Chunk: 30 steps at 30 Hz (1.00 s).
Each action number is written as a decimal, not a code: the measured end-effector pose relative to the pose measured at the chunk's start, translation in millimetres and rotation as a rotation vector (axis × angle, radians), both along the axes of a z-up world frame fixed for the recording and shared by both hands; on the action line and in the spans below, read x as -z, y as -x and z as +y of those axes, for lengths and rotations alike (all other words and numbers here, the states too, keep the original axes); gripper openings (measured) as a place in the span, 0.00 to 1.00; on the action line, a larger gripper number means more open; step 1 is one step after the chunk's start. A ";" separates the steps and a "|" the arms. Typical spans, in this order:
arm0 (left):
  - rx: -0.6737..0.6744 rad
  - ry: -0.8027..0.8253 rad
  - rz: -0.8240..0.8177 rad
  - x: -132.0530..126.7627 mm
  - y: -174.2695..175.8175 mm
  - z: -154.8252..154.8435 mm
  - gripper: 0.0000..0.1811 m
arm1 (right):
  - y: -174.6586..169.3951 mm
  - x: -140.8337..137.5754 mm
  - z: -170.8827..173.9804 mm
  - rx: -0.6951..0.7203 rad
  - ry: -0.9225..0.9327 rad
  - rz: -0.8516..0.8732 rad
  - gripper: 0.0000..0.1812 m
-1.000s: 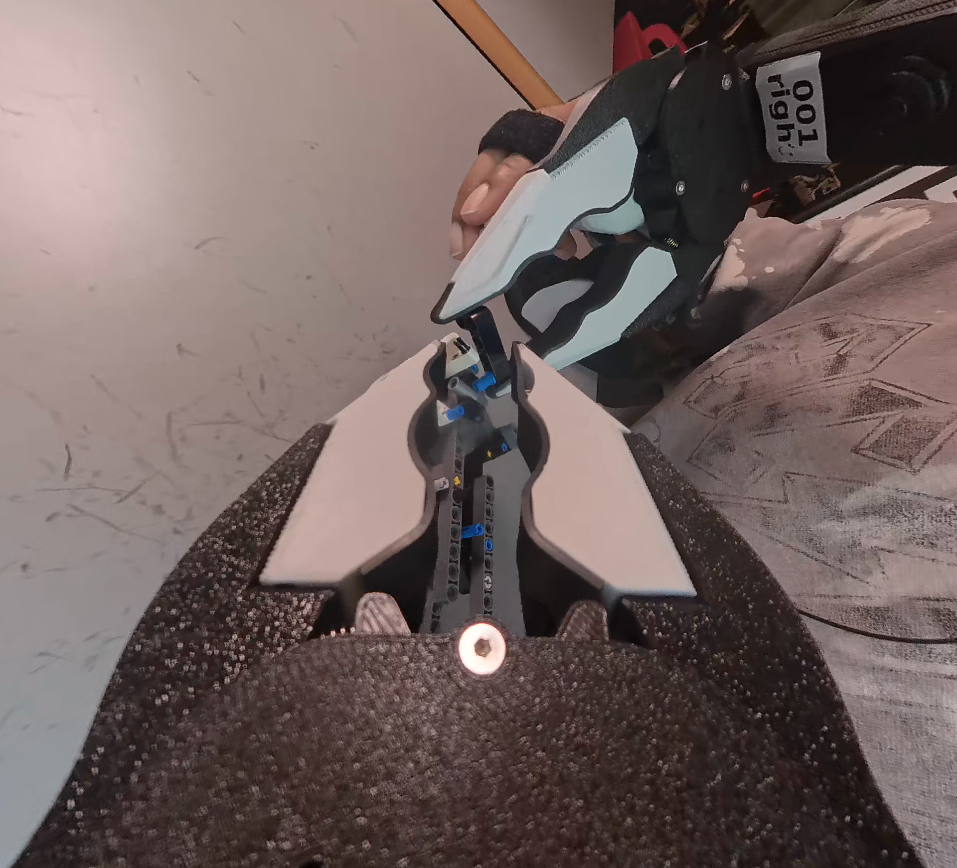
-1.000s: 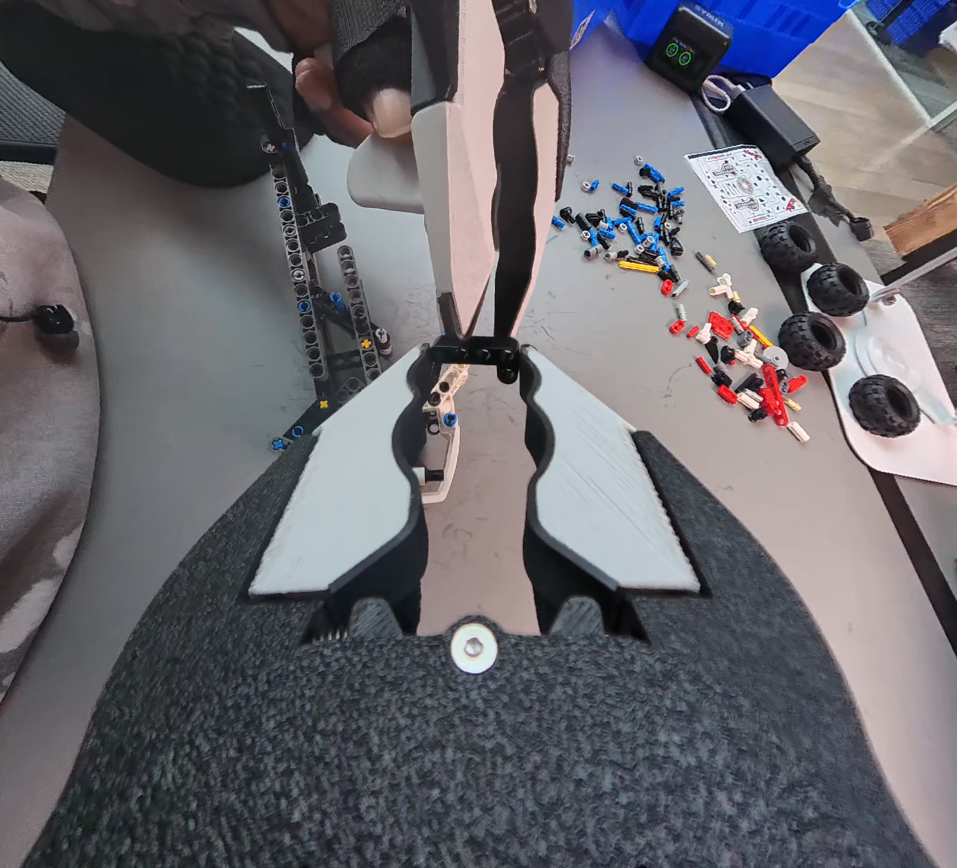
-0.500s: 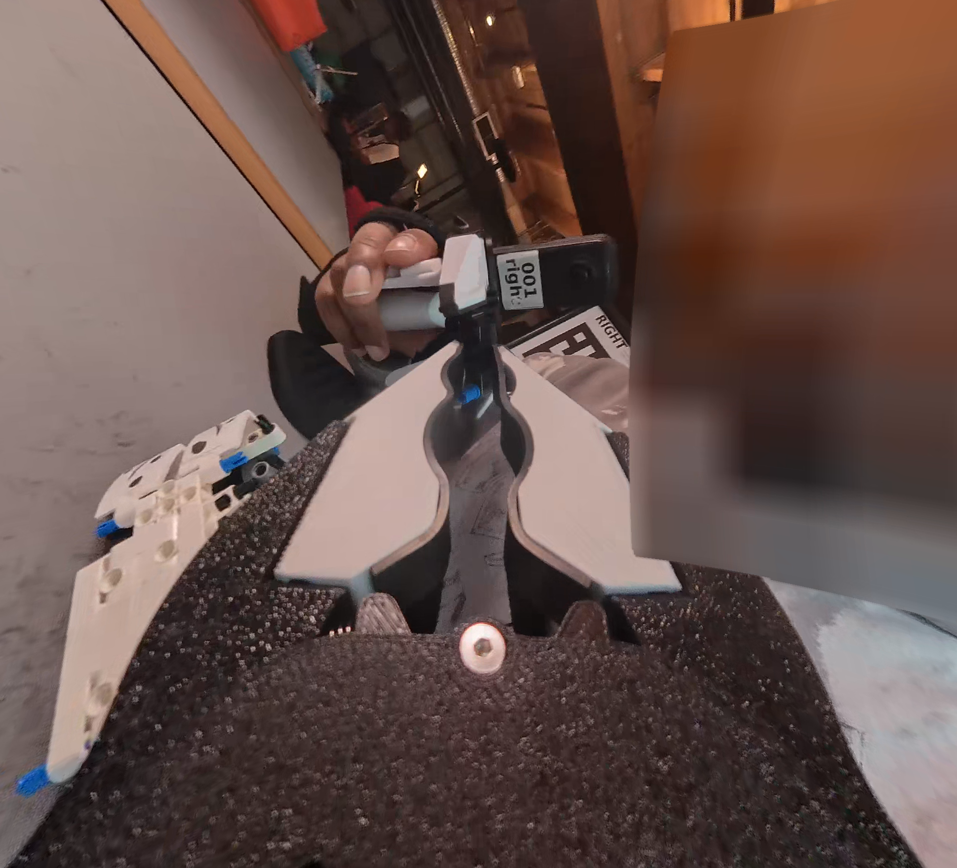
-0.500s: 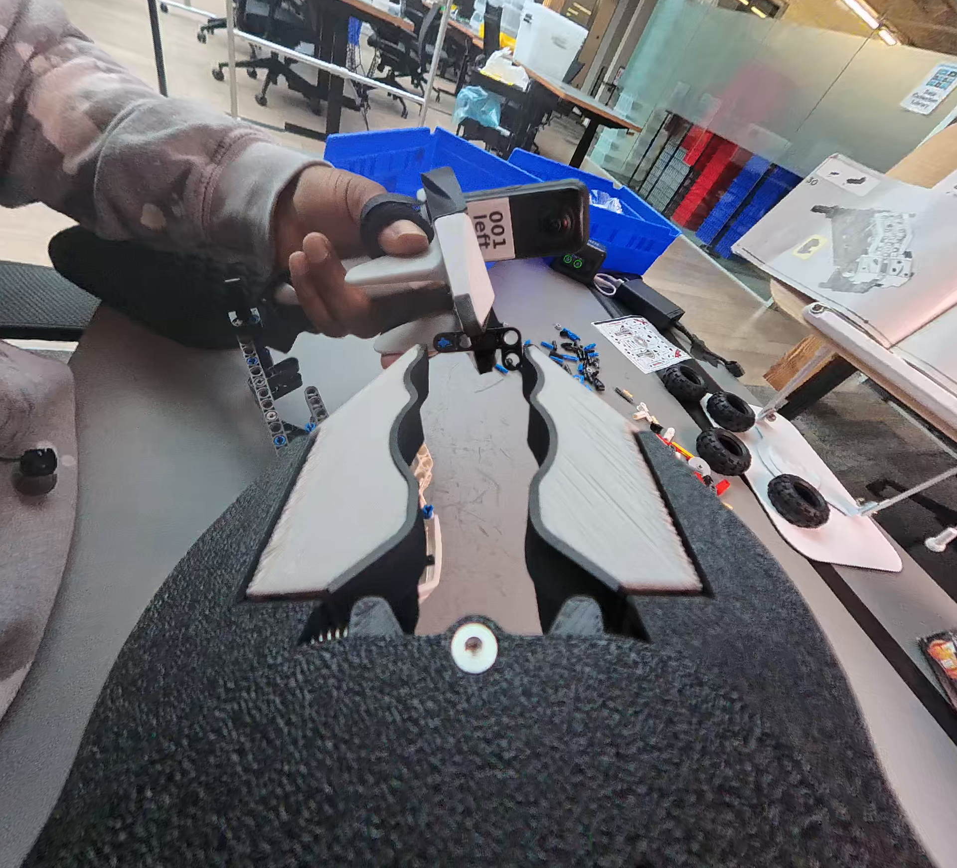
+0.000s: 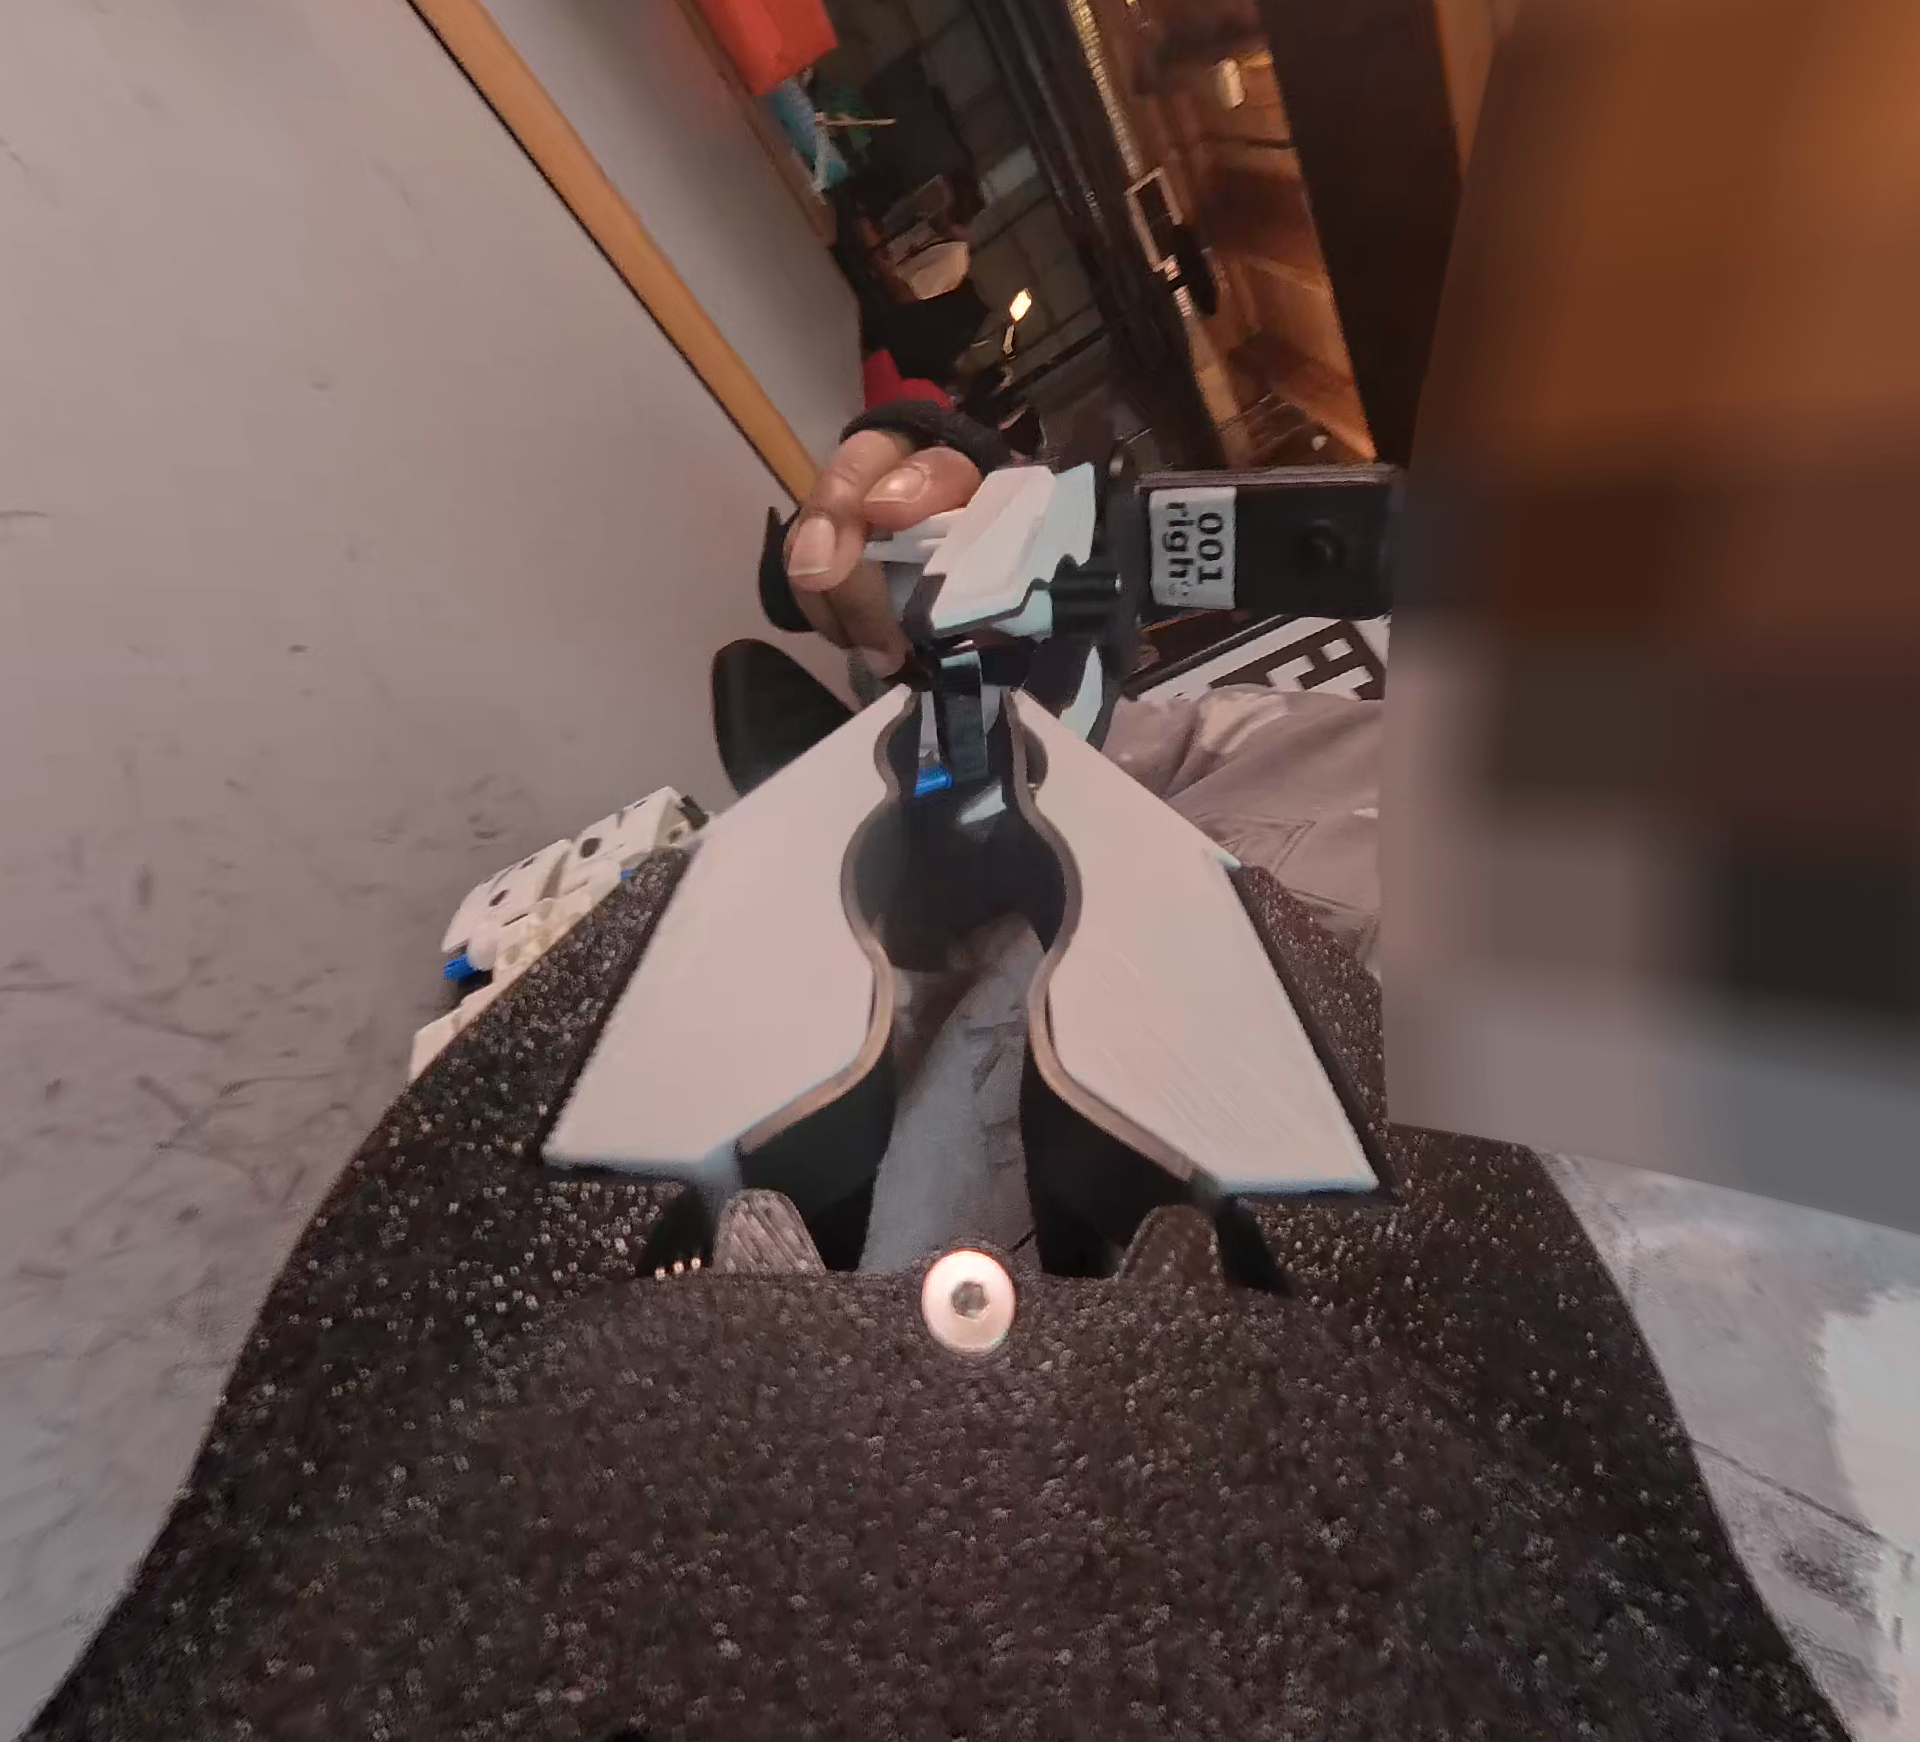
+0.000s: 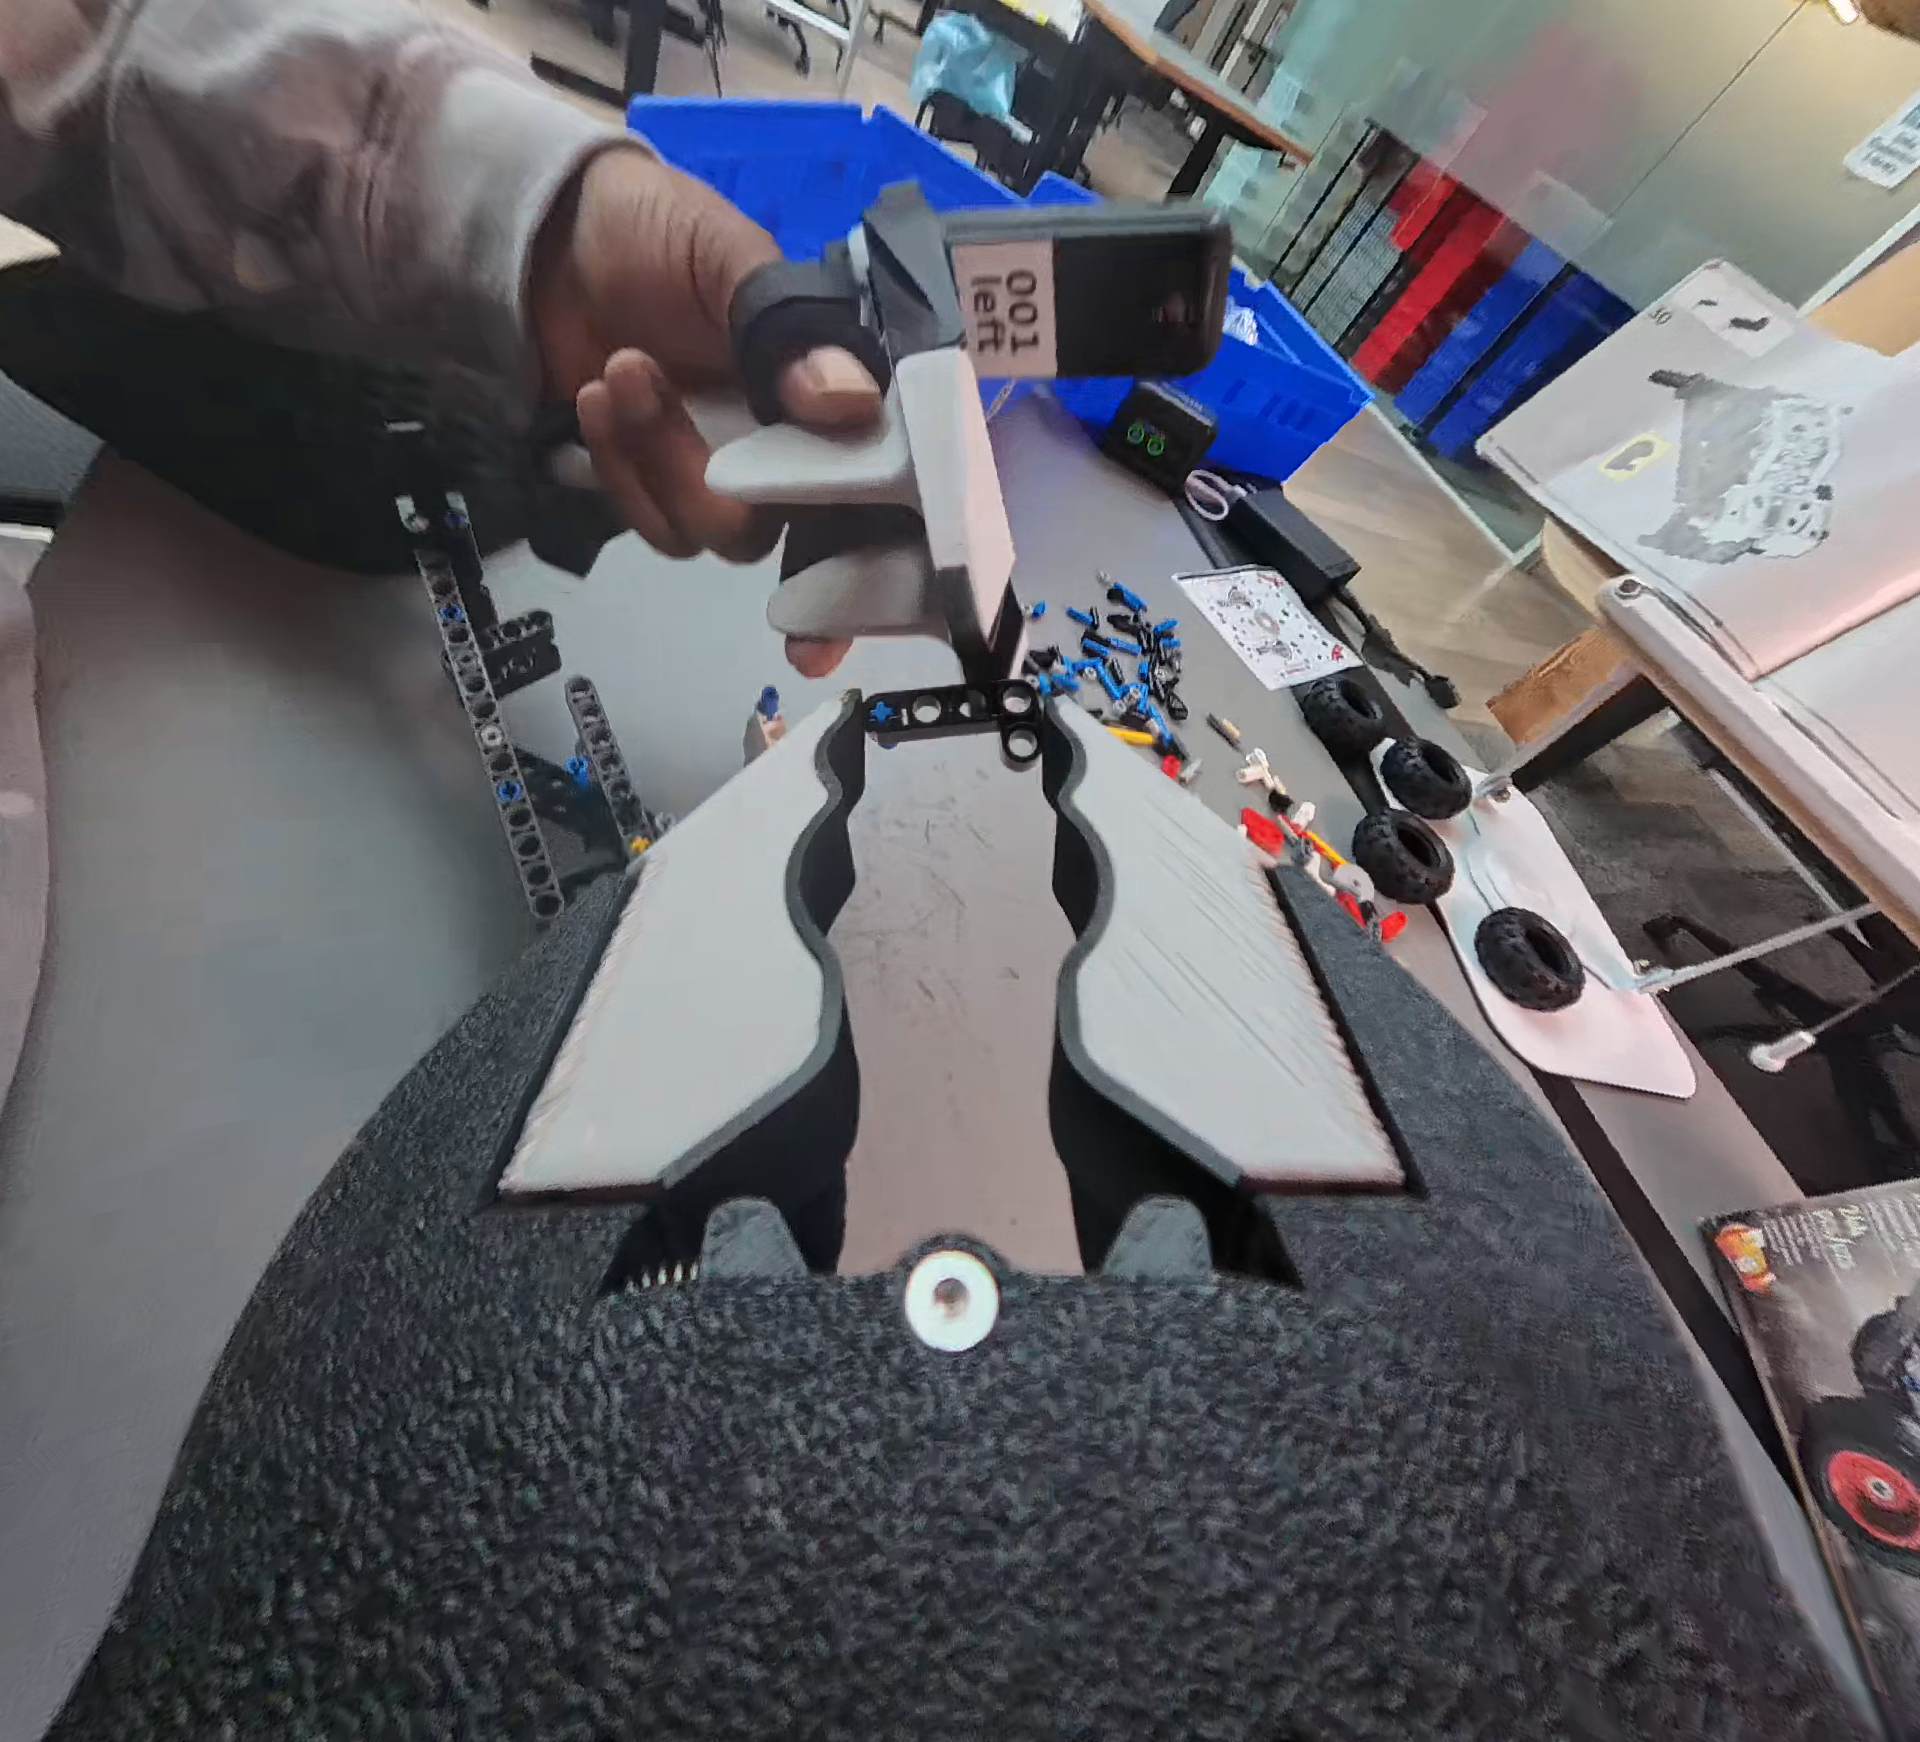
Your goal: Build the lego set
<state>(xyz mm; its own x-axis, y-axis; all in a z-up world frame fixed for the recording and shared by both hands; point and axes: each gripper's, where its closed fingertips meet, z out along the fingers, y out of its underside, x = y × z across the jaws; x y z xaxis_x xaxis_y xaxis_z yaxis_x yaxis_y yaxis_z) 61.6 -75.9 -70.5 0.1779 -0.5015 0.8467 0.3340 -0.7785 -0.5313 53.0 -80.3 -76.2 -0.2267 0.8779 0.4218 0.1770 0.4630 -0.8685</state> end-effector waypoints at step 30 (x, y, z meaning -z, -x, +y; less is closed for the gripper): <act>0.012 -0.043 0.101 15.3 8.1 -5.3 0.07 | 13.4 10.4 -7.0 -0.105 0.116 0.030 0.18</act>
